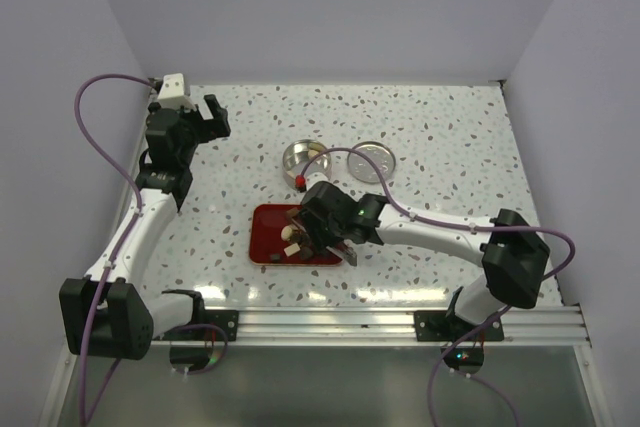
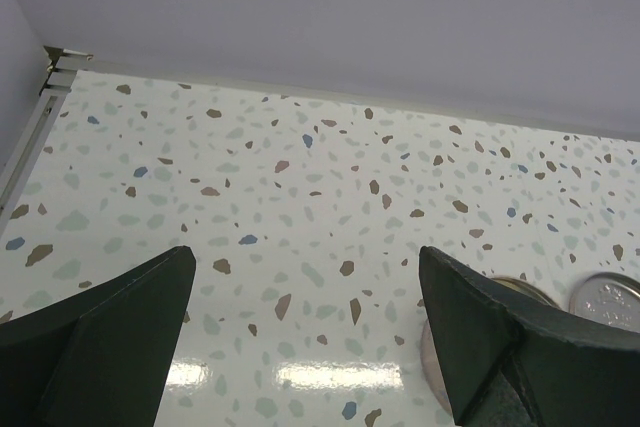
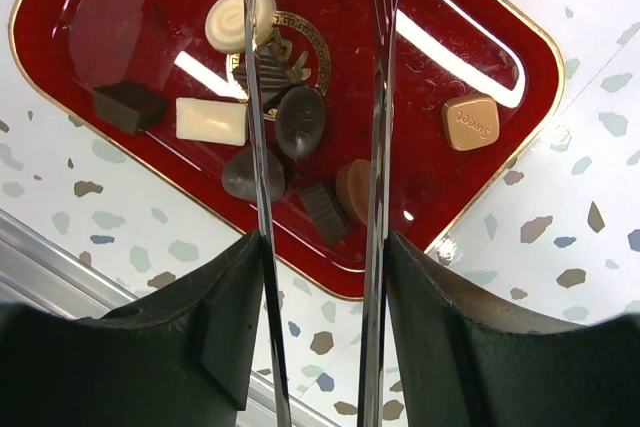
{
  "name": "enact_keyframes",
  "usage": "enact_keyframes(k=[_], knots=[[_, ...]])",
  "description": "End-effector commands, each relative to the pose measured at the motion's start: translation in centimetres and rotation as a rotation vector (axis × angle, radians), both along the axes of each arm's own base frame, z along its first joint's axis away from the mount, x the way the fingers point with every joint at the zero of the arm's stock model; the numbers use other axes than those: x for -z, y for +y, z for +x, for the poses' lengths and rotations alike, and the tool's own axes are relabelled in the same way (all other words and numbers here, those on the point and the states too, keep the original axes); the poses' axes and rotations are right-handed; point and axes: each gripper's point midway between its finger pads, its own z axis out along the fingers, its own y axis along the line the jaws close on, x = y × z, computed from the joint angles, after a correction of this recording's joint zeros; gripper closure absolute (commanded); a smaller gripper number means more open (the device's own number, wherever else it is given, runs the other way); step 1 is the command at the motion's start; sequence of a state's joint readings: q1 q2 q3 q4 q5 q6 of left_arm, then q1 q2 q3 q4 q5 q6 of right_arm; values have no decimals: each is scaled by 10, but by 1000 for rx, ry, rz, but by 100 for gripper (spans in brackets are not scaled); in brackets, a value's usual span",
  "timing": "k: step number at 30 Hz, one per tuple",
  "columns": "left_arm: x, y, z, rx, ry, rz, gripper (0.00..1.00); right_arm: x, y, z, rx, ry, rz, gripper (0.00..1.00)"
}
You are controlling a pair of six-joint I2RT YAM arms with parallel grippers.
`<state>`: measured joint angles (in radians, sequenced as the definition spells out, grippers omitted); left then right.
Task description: Pack the chocolate
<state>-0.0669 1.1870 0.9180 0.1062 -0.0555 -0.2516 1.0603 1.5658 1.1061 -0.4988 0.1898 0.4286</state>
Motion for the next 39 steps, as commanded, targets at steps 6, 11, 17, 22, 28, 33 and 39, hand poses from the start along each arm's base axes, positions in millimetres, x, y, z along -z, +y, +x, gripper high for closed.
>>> enact_keyframes(k=[6,11,17,22,28,33,39], knots=[[-11,-3,1,5,-26,-14,0,-9,19,10,-21,-41,42,47],[-11,-3,1,5,-26,-14,0,-7,23,13,-26,-45,35,49],[-12,-2,0,2,-29,-14,0,-28,24,19,-18,-84,52,57],[-12,-3,0,4,-29,-14,0,-72,21,26,-26,-162,85,59],[-14,-3,0,4,-34,-14,0,-107,8,51,21,-247,109,60],[-14,-3,0,4,-32,-13,0,-122,-7,79,70,-295,130,60],[-13,-3,0,3,-31,-11,0,-123,-22,115,120,-335,123,60]])
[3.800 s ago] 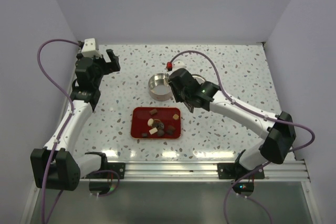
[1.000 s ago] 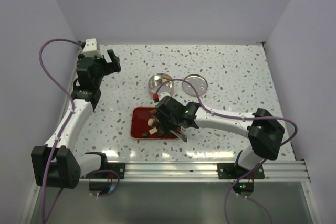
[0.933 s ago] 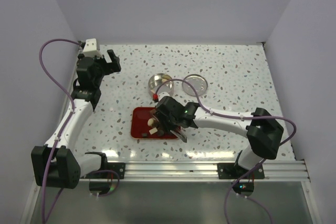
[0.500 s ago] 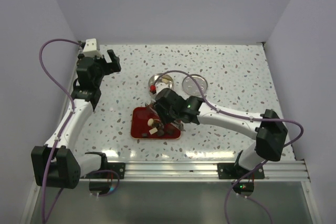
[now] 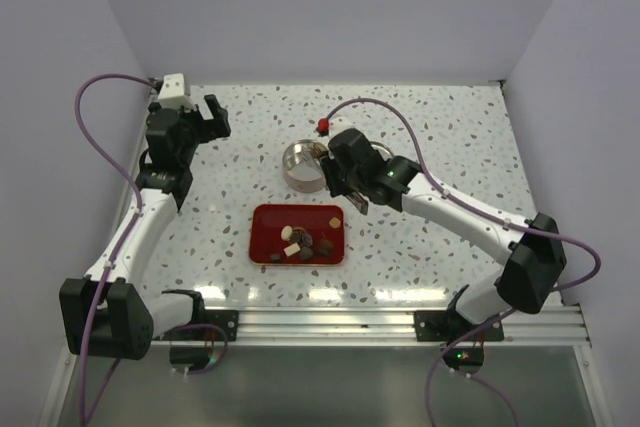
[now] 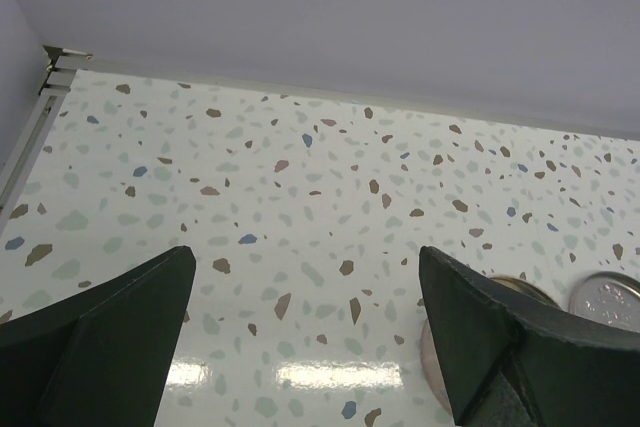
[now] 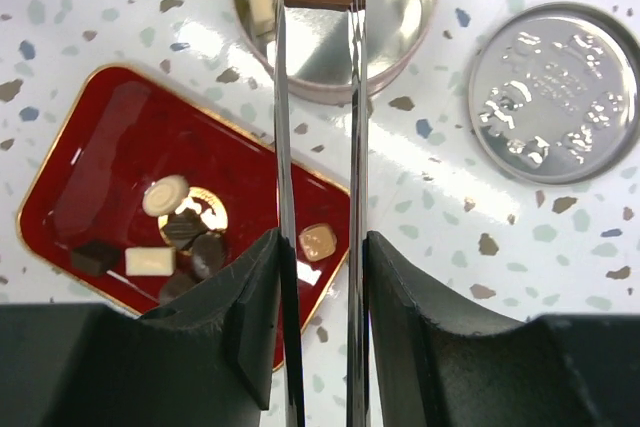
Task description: Pack the chocolate
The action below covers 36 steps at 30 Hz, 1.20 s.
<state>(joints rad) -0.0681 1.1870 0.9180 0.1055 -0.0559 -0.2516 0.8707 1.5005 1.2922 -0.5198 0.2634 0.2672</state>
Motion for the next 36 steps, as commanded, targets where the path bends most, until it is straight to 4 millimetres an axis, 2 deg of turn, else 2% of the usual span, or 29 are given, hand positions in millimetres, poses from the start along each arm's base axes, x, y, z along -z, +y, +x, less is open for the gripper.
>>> enact_keyframes(k=[1,5,11,16,21,26,27,33,36], knots=[[-13,-2,0,0,-31,-11,0,-28,6,27,6,-100,45,60],[-13,-2,0,-3,-30,-8,0,-28,9,38,-2,-115,30,60],[-12,-1,0,-5,-27,-6,0,-23,10,47,-2,-116,17,52],[-11,-1,0,-7,-24,-4,0,-22,10,47,-5,-111,18,49],[-12,-1,1,-7,-27,-8,0,-25,10,41,-15,-99,45,53],[-11,-1,1,-8,-24,-6,0,-17,14,16,-56,-31,83,54],[-10,-1,1,-8,-22,-5,0,-22,14,11,-58,-36,90,55],[-9,-1,2,-6,-19,-7,0,-19,32,-44,-135,25,112,55],[-9,-3,2,-1,-18,-8,0,-4,38,-67,-161,77,101,55]])
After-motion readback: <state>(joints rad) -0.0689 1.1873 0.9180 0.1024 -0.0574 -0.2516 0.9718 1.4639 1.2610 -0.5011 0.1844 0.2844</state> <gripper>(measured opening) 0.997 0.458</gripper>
